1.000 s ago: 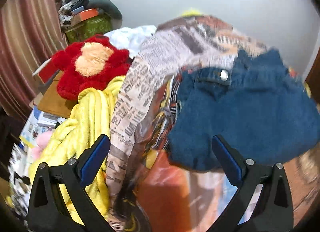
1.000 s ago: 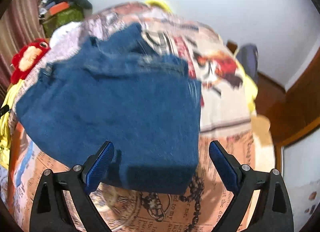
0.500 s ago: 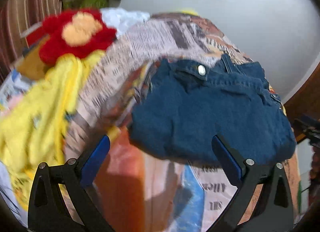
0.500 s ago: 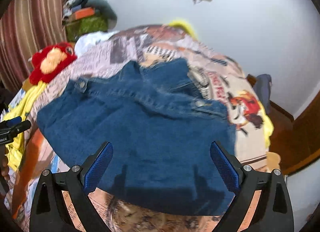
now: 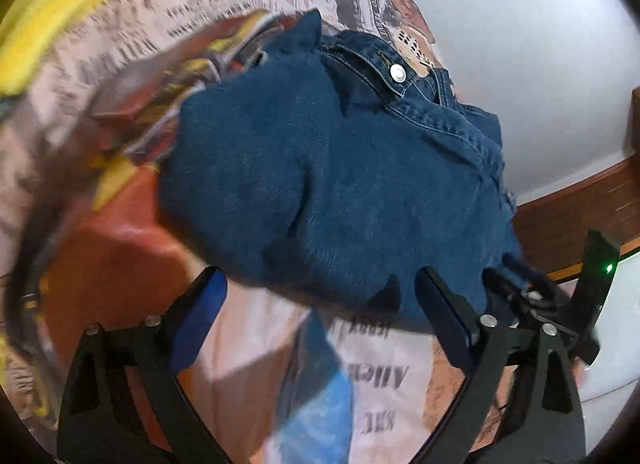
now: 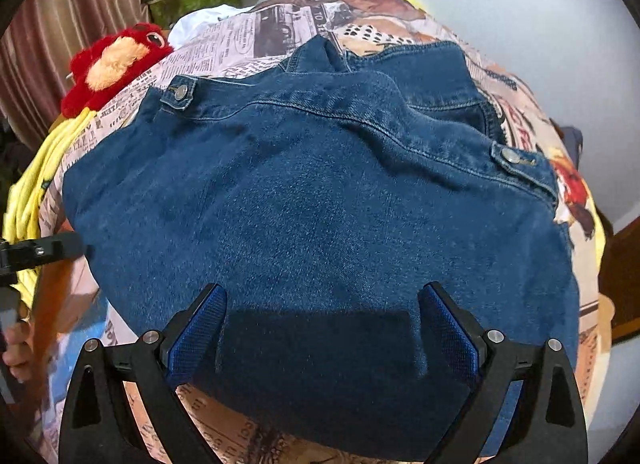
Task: Fold large clothes
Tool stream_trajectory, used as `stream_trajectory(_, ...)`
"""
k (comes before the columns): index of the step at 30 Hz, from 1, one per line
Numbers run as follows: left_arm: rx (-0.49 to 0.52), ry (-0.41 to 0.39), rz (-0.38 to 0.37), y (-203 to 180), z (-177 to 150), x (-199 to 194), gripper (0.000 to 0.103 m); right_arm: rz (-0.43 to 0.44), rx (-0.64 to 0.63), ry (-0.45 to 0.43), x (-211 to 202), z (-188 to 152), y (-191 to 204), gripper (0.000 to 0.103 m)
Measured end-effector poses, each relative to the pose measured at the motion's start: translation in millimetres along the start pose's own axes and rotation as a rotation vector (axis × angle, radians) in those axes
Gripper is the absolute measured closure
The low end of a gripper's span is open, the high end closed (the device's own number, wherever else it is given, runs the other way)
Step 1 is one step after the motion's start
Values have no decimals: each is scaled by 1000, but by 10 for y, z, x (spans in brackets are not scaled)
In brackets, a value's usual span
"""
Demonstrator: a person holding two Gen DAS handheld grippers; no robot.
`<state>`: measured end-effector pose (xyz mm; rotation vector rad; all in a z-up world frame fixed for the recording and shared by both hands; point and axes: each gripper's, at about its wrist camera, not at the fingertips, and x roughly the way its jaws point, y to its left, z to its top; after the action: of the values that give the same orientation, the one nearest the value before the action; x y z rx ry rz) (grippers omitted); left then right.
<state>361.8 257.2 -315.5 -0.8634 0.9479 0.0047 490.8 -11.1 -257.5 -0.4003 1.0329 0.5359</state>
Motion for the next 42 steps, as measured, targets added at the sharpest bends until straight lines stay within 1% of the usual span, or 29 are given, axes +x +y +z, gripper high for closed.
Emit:
stream_trajectory(1, -6, -5, -1, 3, 28, 24, 14, 8, 9, 4, 8, 0, -16, 5)
stream_trajectory(4, -40, -28, -7, 0, 134, 135, 15, 20, 19, 7, 11, 6, -31, 5)
stream_trajectory(6, -55, -43, 18, -31, 199, 204, 17, 22, 21, 6, 14, 10, -32, 5)
stream_trajectory(7, -56, -51, 44, -51, 223, 233, 23, 22, 21, 6, 15, 14, -28, 4)
stream_trajectory(8, -53, -59, 72, -61, 236, 257, 33, 21, 21, 6, 16, 15, -27, 4)
stream_trajectory(9, -51, -67, 99, -69, 252, 272, 35, 20, 20, 6, 12, 14, -25, 4)
stream_trajectory(10, -53, -72, 109, -79, 274, 283, 39, 20, 20, 7, 10, 15, -22, 4)
stream_trajectory(12, -64, -85, 118, -91, 287, 242, 52, 18, 20, 10, 4, 19, -19, 4)
stream_trajectory(13, -65, -106, 135, -96, 296, 194, 69, 16, 19, 12, -4, 19, -17, 4)
stream_trajectory(14, -62, -118, 131, -99, 302, 136, 73, 15, 17, 14, -19, 15, -18, 4)
stream_trajectory(16, -69, -159, 100, -111, 316, -39, 75, 14, 6, 14, -50, 21, -4, 4)
stream_trajectory(17, -65, -175, 96, -132, 322, -113, 76, 14, 1, 10, -71, 15, -2, 4)
stream_trajectory(19, -31, -221, 118, -243, 345, -300, 76, 7, -20, -5, -149, 29, 30, 4)
stream_trajectory(21, 28, -284, 143, -419, 372, -523, 76, 1, -34, -24, -223, 49, 61, 4)
stream_trajectory(24, 135, -393, 152, -740, 385, -957, 77, 11, -45, -55, -339, 109, 122, 4)
stream_trajectory(25, 162, -412, 156, -789, 380, -1051, 77, 24, -44, -65, -370, 138, 150, 4)
stream_trajectory(28, 285, -479, 191, -1143, 356, -1262, 77, 55, -36, -70, -372, 209, 221, 4)
stream_trajectory(31, 354, -484, 197, -1375, 324, -1281, 77, 79, -37, -51, -275, 235, 320, 4)
stream_trajectory(33, 362, -457, 169, -1485, 314, -1195, 77, 95, -46, -15, -156, 218, 394, 4)
stream_trajectory(35, 366, -435, 155, -1549, 332, -1124, 77, 115, -55, 39, -20, 185, 461, 4)
stream_trajectory(36, 367, -425, 150, -1575, 340, -1090, 77, 111, -55, 51, 27, 167, 479, 4)
stream_trajectory(39, 383, -389, 140, -1708, 333, -968, 77, 103, -78, 50, 25, 141, 504, 4)
stream_trajectory(42, 398, -365, 121, -1904, 348, -855, 77, 143, -81, 76, -58, 128, 418, 4)
